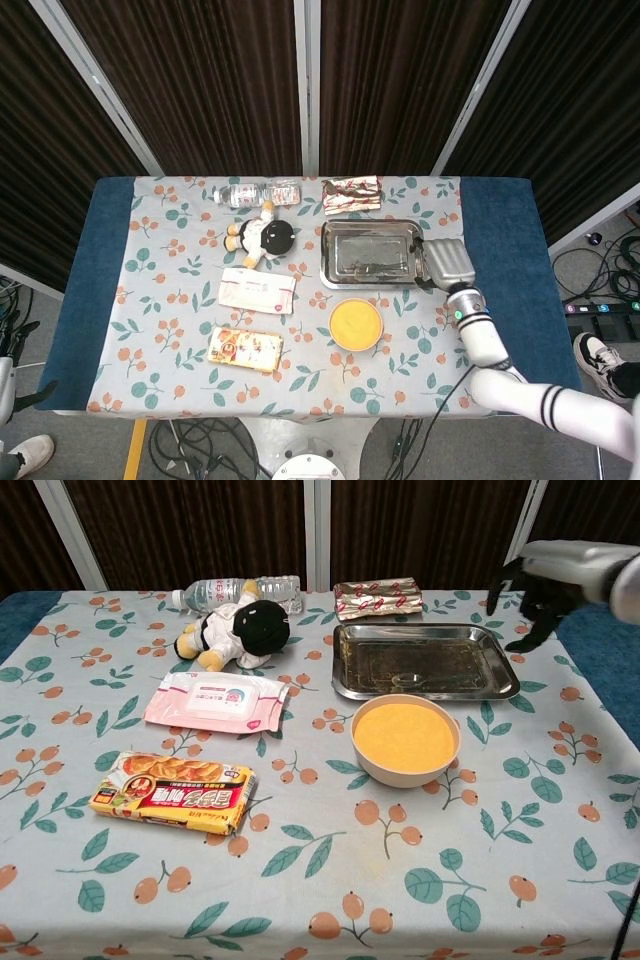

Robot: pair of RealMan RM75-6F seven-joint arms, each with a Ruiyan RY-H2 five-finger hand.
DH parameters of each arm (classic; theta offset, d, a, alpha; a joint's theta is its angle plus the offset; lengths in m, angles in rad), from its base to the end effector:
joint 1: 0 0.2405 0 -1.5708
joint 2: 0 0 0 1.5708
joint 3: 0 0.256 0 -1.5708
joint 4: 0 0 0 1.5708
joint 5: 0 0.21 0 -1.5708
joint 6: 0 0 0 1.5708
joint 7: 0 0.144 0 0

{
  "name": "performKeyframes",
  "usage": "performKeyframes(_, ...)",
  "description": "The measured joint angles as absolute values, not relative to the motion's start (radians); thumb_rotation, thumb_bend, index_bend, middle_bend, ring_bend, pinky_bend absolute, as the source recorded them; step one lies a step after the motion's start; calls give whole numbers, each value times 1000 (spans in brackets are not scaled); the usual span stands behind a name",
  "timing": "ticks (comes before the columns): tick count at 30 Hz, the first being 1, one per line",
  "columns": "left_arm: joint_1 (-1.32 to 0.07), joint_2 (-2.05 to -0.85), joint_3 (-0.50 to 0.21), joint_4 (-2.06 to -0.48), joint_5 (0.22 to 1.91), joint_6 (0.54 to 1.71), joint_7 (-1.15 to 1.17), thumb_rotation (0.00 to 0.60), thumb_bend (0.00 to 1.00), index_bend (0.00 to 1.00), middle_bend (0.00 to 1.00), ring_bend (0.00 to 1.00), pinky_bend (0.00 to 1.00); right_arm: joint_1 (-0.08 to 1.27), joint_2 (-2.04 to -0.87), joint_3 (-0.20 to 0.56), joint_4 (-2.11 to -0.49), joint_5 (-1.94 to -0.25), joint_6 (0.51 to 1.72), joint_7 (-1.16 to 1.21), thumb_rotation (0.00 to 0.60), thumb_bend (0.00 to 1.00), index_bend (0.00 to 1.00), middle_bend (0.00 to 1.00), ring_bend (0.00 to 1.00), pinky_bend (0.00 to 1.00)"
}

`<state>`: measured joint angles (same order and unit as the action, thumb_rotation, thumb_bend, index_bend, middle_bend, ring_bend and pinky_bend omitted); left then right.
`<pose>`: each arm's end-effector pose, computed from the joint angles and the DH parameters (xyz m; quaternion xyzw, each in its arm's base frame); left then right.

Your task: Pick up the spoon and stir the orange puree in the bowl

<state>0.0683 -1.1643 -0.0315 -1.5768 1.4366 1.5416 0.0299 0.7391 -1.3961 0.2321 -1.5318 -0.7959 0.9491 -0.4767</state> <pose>-0.3440 0.1261 0.1562 -0.5394 -0.4268 -0.3342 0.6444 -0.1882 -0.3721 0.0418 0.6840 -0.4281 0.3052 0.5057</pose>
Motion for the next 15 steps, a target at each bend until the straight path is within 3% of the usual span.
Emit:
performKeyframes(3, 60, -1166, -35, -1578, 1437, 1534, 35, 600, 59, 229, 122, 103, 134, 644, -1289, 188, -1620, -938, 1000, -356, 600, 191, 246, 430, 307, 362)
performKeyframes(6, 52, -1167, -38, -1582, 1436, 1528, 47, 600, 59, 228, 122, 102, 134, 554, -1205, 134, -1669, -1087, 1068, -262, 600, 191, 131, 241, 113, 192)
performKeyframes(10, 43, -1168, -38, -1594, 1436, 1519, 69, 600, 60, 228, 122, 103, 134, 424, -1140, 58, -1693, -1269, 1228, -185, 600, 191, 36, 112, 1, 93)
performKeyframes(15, 33, -1168, -34, -1608, 1436, 1505, 98, 600, 60, 229, 122, 102, 134, 269, -1108, -22, -1705, -1410, 1418, -86, 600, 191, 31, 108, 0, 87)
